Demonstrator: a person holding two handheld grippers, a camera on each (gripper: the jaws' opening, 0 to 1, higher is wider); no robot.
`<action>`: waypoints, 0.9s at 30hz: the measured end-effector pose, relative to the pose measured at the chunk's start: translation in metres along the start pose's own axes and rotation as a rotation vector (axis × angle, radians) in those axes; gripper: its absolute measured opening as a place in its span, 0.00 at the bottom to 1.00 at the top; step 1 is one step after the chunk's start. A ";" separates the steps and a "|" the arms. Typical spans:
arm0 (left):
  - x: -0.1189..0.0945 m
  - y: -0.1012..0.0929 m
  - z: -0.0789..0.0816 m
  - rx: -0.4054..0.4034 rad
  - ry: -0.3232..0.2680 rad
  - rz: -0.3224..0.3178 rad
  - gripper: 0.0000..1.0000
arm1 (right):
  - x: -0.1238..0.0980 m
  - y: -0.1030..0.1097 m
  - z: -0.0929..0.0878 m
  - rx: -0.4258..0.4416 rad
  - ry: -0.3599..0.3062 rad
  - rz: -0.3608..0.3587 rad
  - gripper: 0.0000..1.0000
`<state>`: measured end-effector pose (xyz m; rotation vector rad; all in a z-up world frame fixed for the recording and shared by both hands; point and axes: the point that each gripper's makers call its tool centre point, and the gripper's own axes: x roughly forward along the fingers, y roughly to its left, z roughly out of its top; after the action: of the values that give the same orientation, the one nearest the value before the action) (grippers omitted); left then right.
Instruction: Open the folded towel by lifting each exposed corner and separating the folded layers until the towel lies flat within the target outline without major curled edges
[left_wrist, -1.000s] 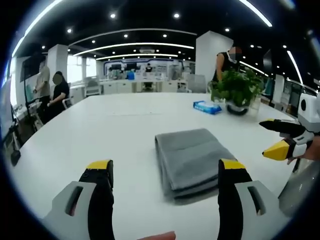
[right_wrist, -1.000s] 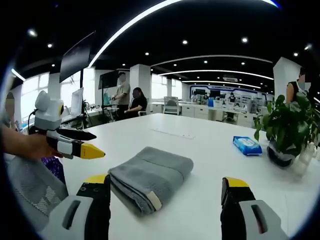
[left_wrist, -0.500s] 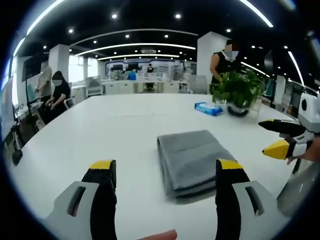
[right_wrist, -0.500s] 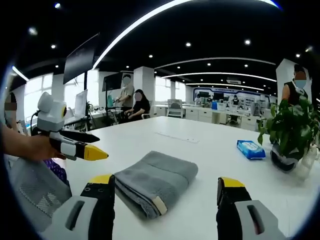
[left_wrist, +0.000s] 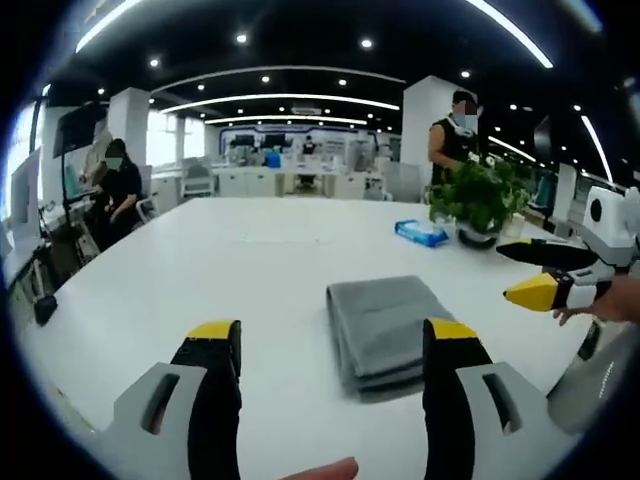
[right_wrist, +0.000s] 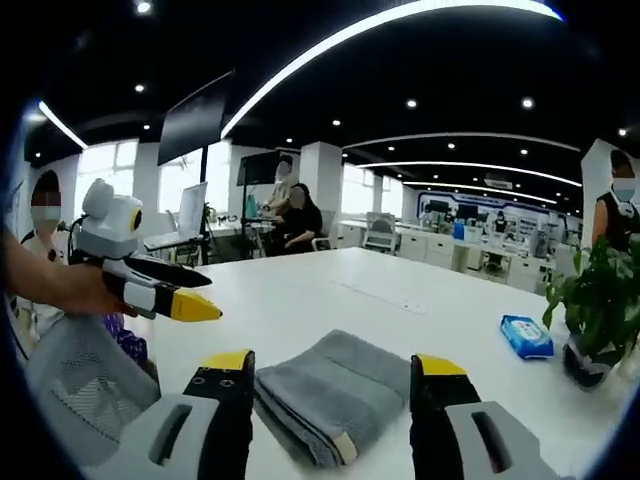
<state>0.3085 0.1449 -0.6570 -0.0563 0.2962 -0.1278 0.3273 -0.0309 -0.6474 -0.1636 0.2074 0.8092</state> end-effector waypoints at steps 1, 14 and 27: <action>-0.003 0.004 0.002 -0.004 -0.010 0.013 0.73 | 0.003 0.004 0.001 -0.012 0.006 0.020 0.62; -0.032 0.024 0.019 0.090 -0.117 0.131 0.71 | 0.071 0.063 -0.005 -0.149 0.136 0.177 0.60; -0.035 0.028 0.018 0.069 -0.150 0.134 0.66 | 0.113 0.083 -0.063 -0.146 0.237 0.105 0.55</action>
<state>0.2844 0.1781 -0.6317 0.0227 0.1452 -0.0006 0.3354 0.0904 -0.7415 -0.3898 0.3830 0.9093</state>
